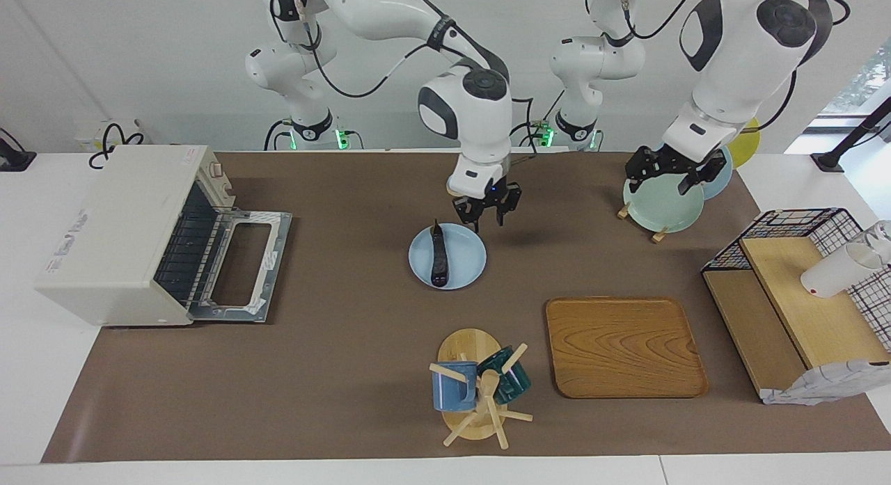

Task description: Put eggplant into oven

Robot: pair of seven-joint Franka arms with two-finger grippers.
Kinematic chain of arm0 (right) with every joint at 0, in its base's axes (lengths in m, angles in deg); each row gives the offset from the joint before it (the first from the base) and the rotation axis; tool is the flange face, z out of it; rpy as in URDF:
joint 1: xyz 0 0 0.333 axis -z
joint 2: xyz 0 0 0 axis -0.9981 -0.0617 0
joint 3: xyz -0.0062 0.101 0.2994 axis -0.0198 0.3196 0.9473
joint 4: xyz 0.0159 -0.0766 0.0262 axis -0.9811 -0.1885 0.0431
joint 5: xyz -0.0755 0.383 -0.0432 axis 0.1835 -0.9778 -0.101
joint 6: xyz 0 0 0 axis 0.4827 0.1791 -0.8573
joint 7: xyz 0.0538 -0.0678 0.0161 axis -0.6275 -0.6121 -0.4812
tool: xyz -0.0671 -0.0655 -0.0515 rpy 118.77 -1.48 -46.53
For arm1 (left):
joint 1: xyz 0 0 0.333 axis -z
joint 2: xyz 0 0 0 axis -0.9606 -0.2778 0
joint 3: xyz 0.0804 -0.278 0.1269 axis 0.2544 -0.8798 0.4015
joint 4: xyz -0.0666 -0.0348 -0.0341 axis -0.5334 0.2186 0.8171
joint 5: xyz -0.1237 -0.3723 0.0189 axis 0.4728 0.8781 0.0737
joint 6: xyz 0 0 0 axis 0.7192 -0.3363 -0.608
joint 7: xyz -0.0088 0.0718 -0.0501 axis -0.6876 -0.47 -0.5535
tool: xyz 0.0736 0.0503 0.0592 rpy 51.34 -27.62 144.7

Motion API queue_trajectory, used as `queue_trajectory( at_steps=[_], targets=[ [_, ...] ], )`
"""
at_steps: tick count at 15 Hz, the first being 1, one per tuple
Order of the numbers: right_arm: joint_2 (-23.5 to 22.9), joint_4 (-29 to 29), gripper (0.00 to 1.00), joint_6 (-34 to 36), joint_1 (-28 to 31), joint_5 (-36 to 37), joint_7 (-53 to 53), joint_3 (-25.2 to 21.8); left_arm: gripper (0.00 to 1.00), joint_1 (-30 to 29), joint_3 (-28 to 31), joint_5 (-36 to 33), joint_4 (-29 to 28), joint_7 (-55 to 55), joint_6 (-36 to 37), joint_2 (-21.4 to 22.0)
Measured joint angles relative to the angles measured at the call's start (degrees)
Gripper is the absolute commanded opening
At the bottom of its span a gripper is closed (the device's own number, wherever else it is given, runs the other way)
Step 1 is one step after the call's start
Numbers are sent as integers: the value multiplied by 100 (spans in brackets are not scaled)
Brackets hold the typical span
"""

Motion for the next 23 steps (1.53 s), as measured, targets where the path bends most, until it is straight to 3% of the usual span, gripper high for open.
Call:
queue_trajectory(
  at_steps=[2,5,13,14,15,16,20,23],
  targets=[
    [-199,-66,54,-266,-53,143,25,-12,100,0,-1,-27,7,0,128,90],
    [-187,-423,39,-727,-18,182,19,-69,100,0,-4,-26,-46,1,133,94],
    [-96,-1248,34,-1315,-75,408,19,-54,100,1,4,104,-64,34,78,85],
    [-79,-1315,28,-1354,-75,410,19,-53,100,1,7,105,-64,36,86,82],
    [-59,-1363,7,-1385,-75,410,19,-53,100,1,13,105,-64,38,92,75],
    [-35,-1405,0,-1394,-75,412,19,-53,100,0,19,106,-59,38,96,68],
    [96,-1441,0,-1307,-86,568,14,-52,100,1,39,108,80,40,177,55],
    [182,-1199,0,-558,-159,1200,19,-51,100,1,43,108,102,40,196,48]
  ],
)
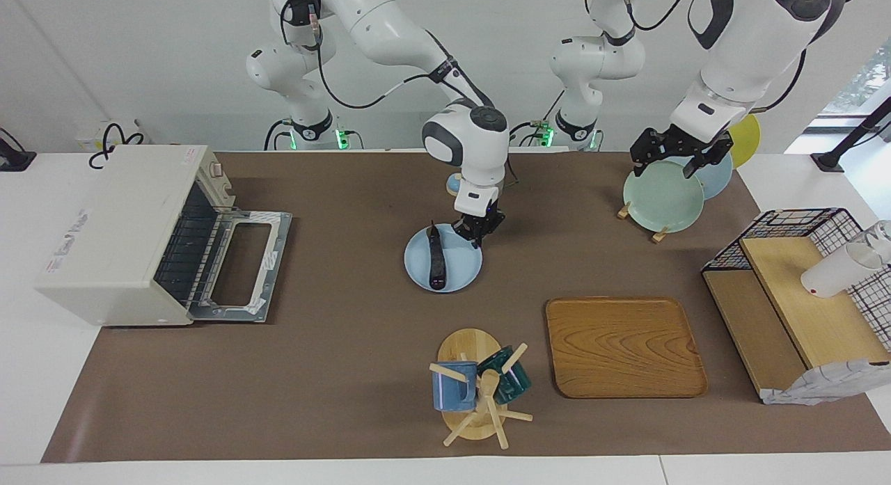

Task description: Put eggplant into oven

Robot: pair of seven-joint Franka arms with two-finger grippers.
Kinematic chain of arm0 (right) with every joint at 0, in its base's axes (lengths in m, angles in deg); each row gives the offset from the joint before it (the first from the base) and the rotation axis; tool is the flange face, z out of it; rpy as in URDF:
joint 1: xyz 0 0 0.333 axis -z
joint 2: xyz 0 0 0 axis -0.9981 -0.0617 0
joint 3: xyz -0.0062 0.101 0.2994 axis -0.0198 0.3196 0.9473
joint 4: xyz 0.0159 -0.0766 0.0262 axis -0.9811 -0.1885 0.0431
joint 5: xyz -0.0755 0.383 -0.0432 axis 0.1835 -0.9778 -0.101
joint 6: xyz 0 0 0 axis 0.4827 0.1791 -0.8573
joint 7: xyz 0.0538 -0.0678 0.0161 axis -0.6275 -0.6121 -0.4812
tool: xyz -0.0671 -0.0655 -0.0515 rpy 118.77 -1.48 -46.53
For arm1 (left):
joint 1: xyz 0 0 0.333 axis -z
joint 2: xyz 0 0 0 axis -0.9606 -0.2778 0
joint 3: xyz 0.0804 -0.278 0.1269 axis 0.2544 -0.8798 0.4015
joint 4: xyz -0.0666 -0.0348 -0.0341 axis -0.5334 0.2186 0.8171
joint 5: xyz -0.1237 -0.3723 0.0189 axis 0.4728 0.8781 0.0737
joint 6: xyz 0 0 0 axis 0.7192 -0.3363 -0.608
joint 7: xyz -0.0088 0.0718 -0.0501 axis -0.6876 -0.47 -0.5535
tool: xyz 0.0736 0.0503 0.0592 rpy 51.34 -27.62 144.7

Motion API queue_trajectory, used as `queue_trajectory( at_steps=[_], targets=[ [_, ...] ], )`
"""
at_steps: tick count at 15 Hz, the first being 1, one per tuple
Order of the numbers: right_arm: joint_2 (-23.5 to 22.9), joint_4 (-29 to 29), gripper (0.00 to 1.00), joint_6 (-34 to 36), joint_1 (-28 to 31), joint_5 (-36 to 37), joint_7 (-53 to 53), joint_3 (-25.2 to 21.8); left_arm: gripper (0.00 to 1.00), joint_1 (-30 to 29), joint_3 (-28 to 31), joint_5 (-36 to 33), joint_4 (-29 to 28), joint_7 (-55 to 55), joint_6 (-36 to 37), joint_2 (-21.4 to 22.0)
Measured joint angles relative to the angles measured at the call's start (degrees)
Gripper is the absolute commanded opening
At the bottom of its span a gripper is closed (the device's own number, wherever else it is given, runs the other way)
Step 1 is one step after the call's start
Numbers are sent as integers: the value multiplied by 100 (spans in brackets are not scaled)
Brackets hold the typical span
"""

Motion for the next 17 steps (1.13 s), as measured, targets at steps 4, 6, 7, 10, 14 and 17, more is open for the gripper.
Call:
queue_trajectory(
  at_steps=[4,6,7,10,14,17],
  targets=[
    [329,259,0,939,375,202,0,-145,100,0,5,0,1,0,1,-3],
    [676,30,0,1167,964,211,-263,-153,100,0,9,0,1,0,1,-3],
    [877,-185,0,1191,1273,211,-528,-157,100,0,13,0,1,0,1,-3],
    [1471,-842,0,1284,1981,214,-1252,-162,100,0,20,0,1,0,1,-3],
    [2052,-1133,0,1906,2675,215,-2111,-160,100,0,21,0,1,0,5,-3],
    [2467,-1528,0,1954,3178,215,-2692,-150,100,0,23,0,1,2,33,-1]
  ],
)
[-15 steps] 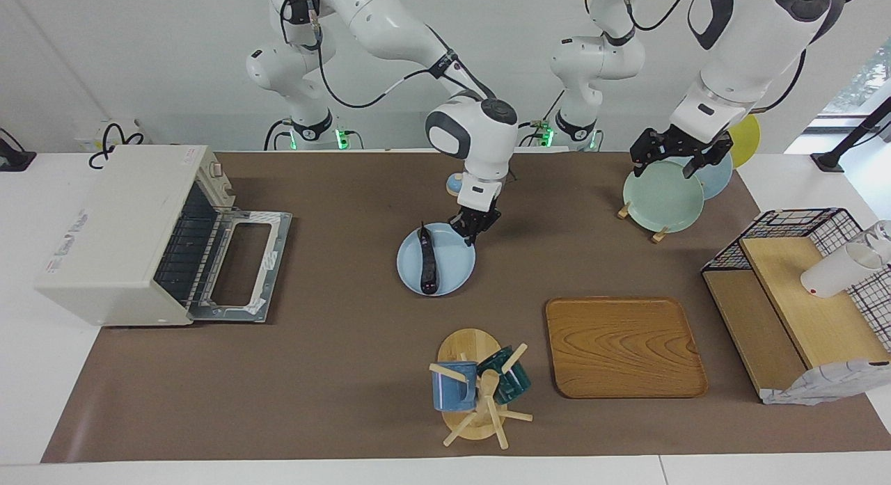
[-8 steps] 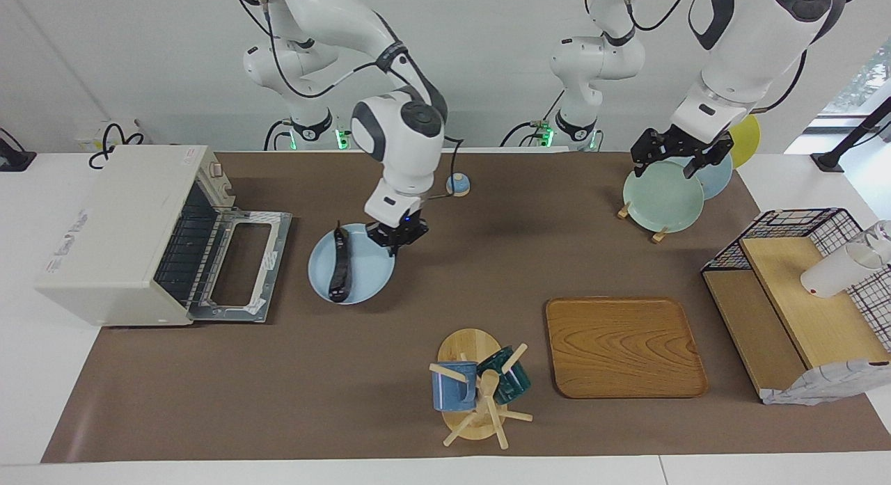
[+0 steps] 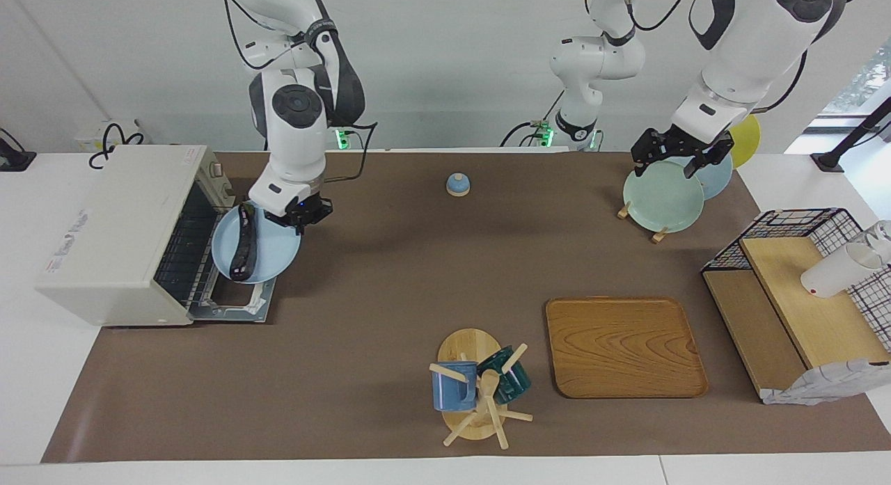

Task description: Put eggplant into oven

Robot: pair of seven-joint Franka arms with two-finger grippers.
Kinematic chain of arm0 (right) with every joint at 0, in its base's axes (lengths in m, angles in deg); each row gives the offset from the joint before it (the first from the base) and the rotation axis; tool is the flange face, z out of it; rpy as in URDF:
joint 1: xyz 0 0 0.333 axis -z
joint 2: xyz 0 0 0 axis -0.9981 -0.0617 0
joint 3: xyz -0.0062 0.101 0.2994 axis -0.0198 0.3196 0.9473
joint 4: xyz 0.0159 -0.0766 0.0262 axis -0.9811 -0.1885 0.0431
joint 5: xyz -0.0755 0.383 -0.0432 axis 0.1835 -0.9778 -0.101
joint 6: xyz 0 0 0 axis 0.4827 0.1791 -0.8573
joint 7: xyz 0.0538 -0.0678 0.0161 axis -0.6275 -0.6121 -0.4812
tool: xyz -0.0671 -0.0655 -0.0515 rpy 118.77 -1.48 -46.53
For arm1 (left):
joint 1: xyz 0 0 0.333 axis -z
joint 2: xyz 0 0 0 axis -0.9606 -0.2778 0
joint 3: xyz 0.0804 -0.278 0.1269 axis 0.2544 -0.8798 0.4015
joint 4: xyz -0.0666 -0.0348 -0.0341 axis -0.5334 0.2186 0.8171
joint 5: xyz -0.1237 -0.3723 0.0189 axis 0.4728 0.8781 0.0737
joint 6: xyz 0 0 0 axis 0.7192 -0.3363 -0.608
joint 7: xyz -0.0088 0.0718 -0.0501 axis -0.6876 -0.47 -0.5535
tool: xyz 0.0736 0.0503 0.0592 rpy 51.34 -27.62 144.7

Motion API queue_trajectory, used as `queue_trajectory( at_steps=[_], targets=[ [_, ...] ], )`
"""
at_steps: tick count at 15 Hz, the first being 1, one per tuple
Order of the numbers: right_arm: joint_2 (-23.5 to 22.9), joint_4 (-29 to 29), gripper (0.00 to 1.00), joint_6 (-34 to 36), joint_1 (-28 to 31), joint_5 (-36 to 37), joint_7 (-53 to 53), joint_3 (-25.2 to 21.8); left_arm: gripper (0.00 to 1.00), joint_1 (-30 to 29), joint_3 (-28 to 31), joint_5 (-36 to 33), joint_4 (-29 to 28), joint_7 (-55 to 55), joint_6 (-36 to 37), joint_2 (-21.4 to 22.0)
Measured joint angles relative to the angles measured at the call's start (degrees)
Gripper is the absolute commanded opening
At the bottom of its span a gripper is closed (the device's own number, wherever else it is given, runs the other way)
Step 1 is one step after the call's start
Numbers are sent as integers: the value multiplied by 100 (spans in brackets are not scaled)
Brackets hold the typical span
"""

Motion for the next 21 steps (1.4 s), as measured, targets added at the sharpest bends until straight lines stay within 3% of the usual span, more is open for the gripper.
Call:
queue_trajectory(
  at_steps=[3,7,19,21],
  targets=[
    [253,-492,0,-371,527,0,-404,-3,100,-5,14,0,0,6,18,18],
    [343,-1031,0,-1088,773,2,-997,1,100,-5,21,0,0,7,23,26],
    [433,-1361,0,-1329,1497,4,-2140,7,100,-7,32,0,0,7,23,27],
    [461,-1420,5,-1349,1535,4,-2143,7,100,-7,32,0,0,7,23,27]
  ],
)
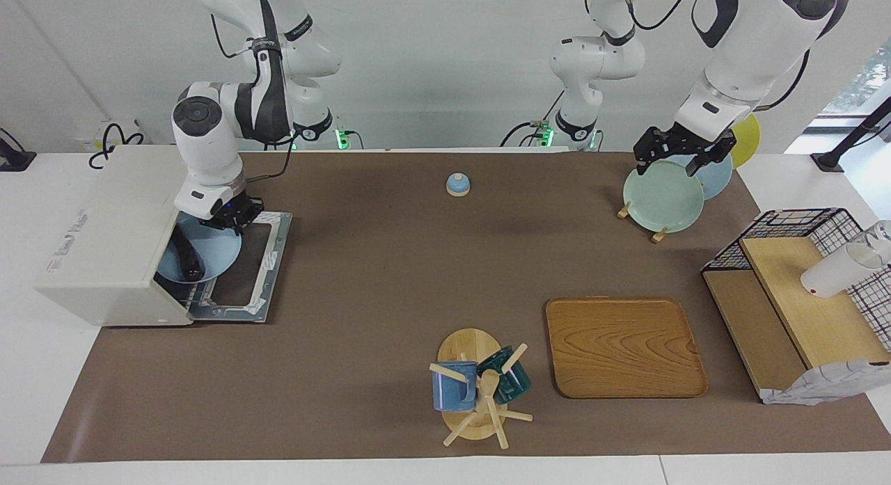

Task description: Put eggplant into oven

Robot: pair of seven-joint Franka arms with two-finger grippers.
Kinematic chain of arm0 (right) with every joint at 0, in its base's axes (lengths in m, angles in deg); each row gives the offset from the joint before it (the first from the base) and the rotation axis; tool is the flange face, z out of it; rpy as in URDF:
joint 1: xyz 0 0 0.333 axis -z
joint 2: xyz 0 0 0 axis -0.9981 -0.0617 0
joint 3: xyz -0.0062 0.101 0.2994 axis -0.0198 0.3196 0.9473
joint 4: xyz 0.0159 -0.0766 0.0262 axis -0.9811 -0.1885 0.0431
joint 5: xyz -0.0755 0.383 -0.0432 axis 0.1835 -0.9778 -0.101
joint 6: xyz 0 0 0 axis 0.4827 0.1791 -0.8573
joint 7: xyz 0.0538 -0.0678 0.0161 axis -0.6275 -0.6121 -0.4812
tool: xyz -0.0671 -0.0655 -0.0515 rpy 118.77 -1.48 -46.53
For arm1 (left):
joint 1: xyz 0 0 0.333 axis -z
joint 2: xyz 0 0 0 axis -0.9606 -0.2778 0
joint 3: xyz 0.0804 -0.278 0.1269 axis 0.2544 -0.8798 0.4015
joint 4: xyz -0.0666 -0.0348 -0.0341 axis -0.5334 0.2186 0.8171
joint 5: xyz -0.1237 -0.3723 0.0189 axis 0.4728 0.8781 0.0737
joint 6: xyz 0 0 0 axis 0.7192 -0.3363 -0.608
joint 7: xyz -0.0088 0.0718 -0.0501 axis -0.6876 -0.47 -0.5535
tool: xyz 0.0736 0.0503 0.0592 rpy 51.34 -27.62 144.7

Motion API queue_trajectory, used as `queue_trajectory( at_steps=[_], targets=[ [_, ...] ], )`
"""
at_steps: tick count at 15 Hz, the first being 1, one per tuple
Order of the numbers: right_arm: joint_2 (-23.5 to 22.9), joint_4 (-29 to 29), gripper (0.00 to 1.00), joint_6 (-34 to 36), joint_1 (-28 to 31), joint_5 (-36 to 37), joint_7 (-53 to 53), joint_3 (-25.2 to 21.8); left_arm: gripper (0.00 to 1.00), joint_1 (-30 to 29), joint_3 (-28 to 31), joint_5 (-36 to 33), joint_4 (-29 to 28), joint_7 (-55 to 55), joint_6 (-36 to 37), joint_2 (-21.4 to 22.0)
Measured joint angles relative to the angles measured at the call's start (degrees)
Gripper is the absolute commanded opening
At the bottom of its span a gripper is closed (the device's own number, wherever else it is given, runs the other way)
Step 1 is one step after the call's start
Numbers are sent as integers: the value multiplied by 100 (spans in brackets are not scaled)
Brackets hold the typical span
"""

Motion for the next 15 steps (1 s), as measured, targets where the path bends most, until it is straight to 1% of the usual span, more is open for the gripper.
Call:
queue_trajectory(
  at_steps=[3,5,6,7,9,10,11,13,14,15],
  targets=[
    [12,-42,6,0,12,0,-2,0,100,0,0,0,0,0,0,0],
    [12,-51,18,0,66,0,-10,0,100,0,0,0,0,0,0,0],
    [12,-52,28,0,86,0,-12,1,100,0,0,0,0,0,0,0],
    [13,-51,35,0,88,-1,-14,6,100,0,0,0,0,0,0,0],
    [16,-21,39,75,45,-65,-14,47,100,0,0,0,0,0,0,0],
    [20,35,39,188,-16,-157,-14,68,100,0,0,0,0,0,0,0],
    [25,129,36,337,-105,-246,-14,84,100,0,0,0,0,0,0,0],
    [29,348,6,481,-361,-462,57,99,100,0,0,0,0,0,0,0],
    [28,402,0,437,-517,-529,298,104,100,0,0,0,0,0,0,0],
    [10,402,0,292,-696,-568,691,108,100,0,0,0,0,0,0,0]
  ],
)
